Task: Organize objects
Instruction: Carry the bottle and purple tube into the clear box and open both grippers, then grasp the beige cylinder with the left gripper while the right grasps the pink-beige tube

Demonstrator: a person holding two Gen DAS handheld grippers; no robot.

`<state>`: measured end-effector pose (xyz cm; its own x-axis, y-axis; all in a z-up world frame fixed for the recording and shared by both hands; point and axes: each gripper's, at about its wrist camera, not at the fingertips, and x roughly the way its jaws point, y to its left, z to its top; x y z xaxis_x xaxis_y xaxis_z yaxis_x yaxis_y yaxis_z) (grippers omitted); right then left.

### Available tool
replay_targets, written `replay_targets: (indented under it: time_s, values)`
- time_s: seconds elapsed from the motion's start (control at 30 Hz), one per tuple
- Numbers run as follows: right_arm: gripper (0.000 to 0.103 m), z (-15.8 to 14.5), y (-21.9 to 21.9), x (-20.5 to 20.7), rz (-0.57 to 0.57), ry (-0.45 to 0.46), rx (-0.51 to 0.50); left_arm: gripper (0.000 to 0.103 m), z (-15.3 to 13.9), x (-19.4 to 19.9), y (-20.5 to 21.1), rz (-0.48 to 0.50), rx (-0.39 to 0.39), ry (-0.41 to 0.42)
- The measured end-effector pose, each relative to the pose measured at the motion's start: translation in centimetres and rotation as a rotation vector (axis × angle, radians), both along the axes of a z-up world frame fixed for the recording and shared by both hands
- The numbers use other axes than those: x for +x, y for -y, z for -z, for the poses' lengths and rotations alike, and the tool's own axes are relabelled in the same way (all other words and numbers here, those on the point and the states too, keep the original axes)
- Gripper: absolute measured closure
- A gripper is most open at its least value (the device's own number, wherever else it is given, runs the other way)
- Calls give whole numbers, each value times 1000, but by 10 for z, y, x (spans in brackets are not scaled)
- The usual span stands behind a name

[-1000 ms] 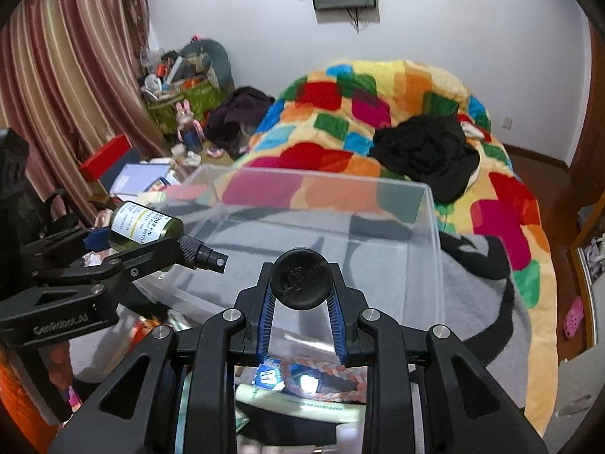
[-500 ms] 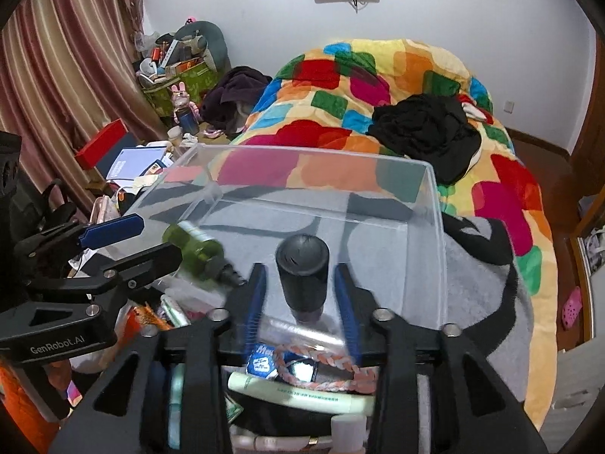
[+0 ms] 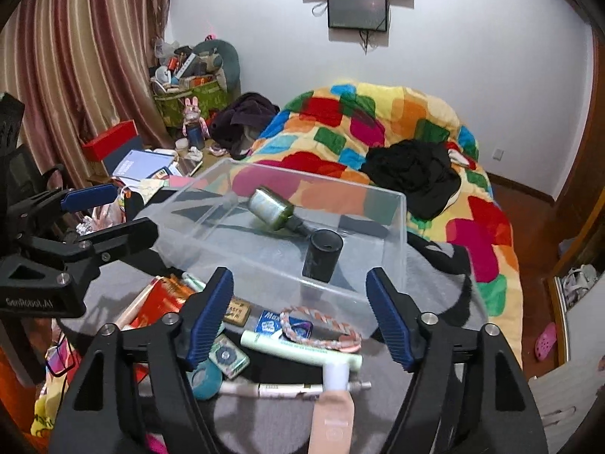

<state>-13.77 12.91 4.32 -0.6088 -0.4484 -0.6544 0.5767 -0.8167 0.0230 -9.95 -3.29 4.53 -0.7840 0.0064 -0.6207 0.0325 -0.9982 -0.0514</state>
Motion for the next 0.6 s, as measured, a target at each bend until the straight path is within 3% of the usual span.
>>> replay_targets:
  time_s: [0.33,0.6]
  values:
    - [30,10,-31,23,47,4,17,5,23,41,14,-37,-6,43]
    - [30,50,-54,24,101,118,41,5,70,45,37,-114,34,151]
